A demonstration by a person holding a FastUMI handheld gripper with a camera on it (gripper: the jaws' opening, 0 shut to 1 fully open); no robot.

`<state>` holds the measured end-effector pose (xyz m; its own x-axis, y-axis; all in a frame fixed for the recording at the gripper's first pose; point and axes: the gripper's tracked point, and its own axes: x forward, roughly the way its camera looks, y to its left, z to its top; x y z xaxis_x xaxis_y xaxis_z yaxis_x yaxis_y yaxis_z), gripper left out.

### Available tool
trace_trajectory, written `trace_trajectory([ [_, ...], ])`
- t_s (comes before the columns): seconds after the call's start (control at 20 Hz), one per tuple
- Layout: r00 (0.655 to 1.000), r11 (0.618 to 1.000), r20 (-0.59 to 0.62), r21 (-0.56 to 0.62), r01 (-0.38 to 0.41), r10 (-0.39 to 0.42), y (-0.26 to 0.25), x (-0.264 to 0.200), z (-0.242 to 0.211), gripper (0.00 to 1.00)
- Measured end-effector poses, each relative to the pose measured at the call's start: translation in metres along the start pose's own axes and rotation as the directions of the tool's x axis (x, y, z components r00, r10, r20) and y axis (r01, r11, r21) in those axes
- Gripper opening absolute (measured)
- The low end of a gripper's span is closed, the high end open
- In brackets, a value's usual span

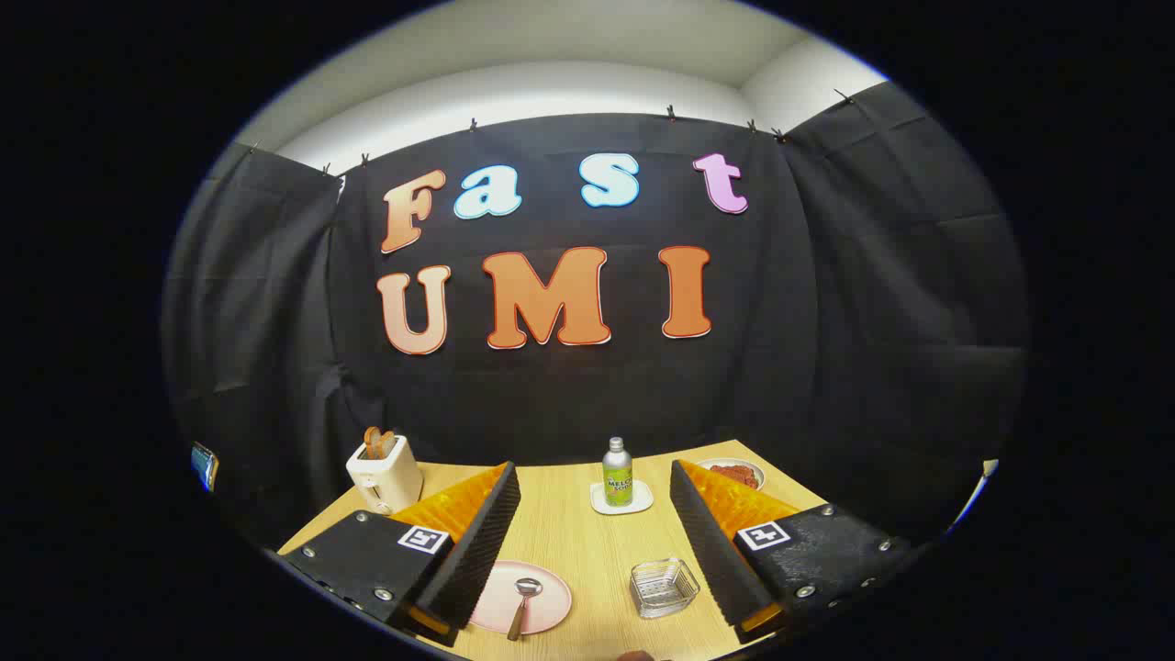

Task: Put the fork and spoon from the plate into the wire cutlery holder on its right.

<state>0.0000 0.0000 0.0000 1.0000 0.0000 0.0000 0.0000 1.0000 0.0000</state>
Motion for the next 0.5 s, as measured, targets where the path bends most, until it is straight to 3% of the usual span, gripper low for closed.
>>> trace_trajectory([
  [0.5,0.999,0.999,-0.033,-0.011,-0.03,0.03,0.014,0.006,-0.007,0.98],
])
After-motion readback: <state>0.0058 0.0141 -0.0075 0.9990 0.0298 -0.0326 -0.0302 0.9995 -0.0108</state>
